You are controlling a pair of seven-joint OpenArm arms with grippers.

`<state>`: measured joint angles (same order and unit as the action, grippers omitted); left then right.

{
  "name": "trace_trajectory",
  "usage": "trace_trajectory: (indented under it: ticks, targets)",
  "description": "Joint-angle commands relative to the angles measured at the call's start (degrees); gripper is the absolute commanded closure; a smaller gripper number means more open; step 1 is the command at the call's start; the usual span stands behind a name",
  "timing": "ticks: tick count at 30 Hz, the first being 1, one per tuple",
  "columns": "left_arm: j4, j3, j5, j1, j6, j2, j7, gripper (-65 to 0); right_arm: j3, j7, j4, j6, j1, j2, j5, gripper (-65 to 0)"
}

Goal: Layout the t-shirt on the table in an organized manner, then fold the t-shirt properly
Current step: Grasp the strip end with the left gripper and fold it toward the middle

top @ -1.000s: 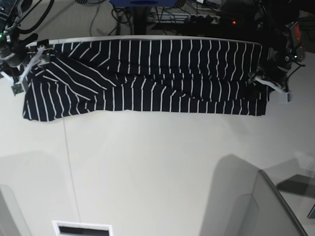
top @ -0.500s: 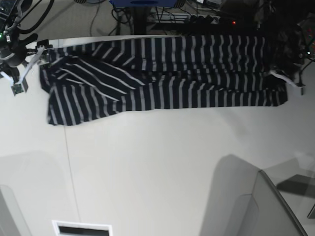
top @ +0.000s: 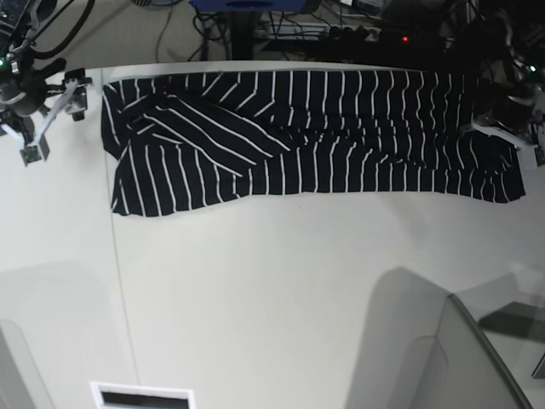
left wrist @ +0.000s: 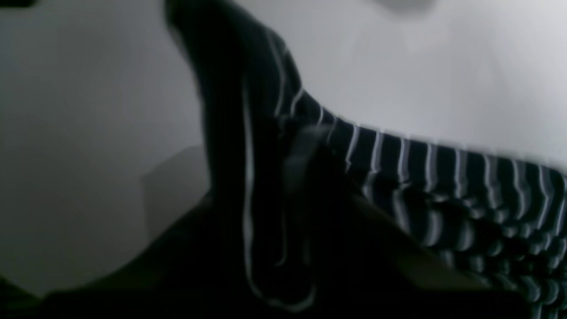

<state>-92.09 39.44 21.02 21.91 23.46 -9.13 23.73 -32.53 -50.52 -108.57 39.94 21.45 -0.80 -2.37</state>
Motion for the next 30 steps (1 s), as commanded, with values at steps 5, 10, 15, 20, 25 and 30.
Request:
trace_trajectory:
  ticks: [5,10,15,20,25,30]
  targets:
    - [-6.1,-7.2,0.4,2.8,-6.8,3.5,-1.1,0.0,0.0,0.7,-0.8,0.1,-0.3,0.6,-0.2,-52.8]
    - [-6.1,-15.8,0.4,3.3,-10.8,4.2,-1.1,0.0,0.0,0.7,-0.8,0.1,-0.3,0.6,-0.2,-52.8]
    - [-6.2,-25.2,0.4,3.0,-15.2,4.2,-1.2,0.0,0.0,0.7,-0.8,0.1,-0.3,0.6,-0.2,-52.8]
    - [-6.1,-32.2,0.4,2.0,-16.0,4.2,-1.3,0.0,0.0,0.7,-0.8,0.1,-0.3,0.6,-0.2,-52.8]
    - [-4.4,-36.9,0.4,-0.2,-16.0,4.2,-1.3,0.0,0.0,0.7,-0.8,0.1,-0.4,0.6,-0.2,-52.8]
    - [-2.4,-40.7,0.4,-2.3,-19.0,4.6,-1.2,0.0,0.0,0.7,-0.7,0.1,-0.4,0.7,-0.2,-52.8]
